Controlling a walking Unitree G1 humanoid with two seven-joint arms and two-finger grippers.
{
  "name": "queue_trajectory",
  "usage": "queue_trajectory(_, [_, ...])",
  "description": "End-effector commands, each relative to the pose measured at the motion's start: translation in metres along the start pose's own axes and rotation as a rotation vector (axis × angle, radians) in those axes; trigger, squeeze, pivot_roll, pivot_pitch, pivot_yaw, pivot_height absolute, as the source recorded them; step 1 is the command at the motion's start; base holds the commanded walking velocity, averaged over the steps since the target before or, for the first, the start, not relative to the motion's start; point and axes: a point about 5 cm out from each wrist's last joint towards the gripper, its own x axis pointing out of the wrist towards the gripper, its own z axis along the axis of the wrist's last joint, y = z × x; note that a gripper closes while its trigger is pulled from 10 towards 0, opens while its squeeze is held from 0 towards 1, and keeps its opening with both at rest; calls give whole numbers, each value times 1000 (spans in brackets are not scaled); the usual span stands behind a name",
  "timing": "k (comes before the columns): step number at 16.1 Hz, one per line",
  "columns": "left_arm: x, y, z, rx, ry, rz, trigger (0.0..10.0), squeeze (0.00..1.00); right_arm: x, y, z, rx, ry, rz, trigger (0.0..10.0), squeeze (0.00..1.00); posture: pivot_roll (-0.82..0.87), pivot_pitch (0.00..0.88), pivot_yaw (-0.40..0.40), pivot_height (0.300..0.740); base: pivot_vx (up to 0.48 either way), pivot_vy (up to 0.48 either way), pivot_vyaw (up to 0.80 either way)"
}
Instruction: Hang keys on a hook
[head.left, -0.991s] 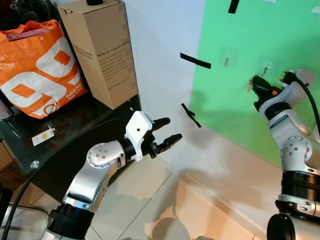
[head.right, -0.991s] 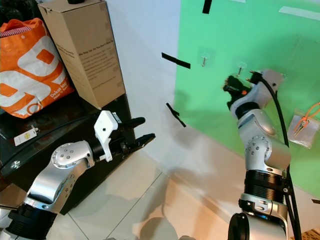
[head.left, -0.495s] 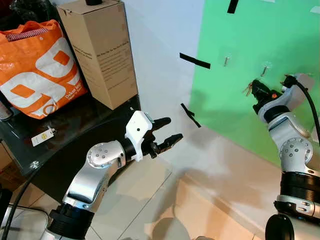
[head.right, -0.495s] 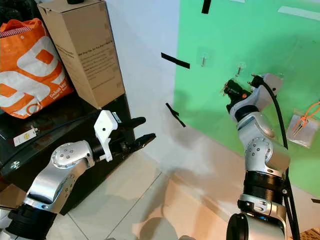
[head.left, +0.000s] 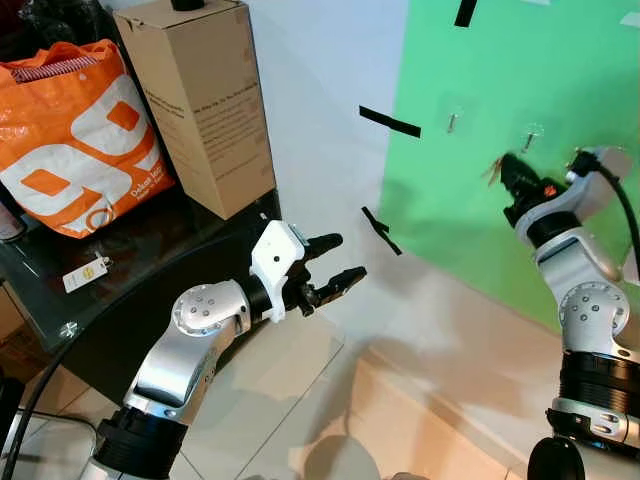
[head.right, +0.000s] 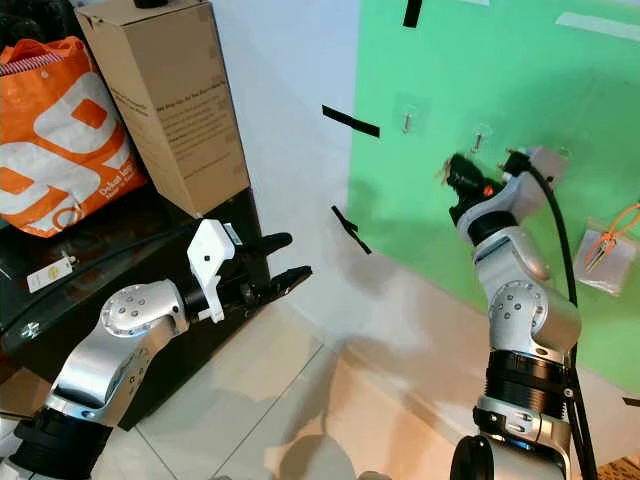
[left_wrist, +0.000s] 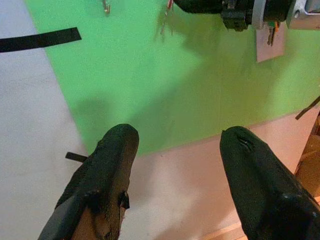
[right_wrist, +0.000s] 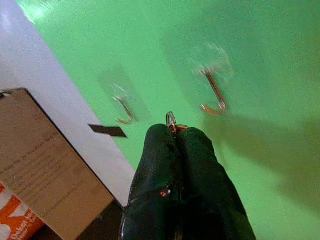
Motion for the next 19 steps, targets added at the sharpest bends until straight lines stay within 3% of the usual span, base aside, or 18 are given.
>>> queue_trajectory(1, [0,-1,2,11,3,-13,10000,0,1,8,4,5,-23,47,10000,0,-158,0,68,740,0,0,0])
queue_trajectory(9, [0,-1,2,7,5,-17,10000,0,4,7,7,-4,-30,37,10000,0,-158,0,71,740,0,0,0])
queue_trajectory(11, [0,-1,2,5,7,-17,10000,0,12,-1,8,40,-31,-32,10000,0,-155,0,70,740,0,0,0])
queue_trajectory(19, [-2,-1,2,0,10,-14,10000,0,14,-12,8,115,-22,-97,10000,0,-151,0,63,740,0,0,0])
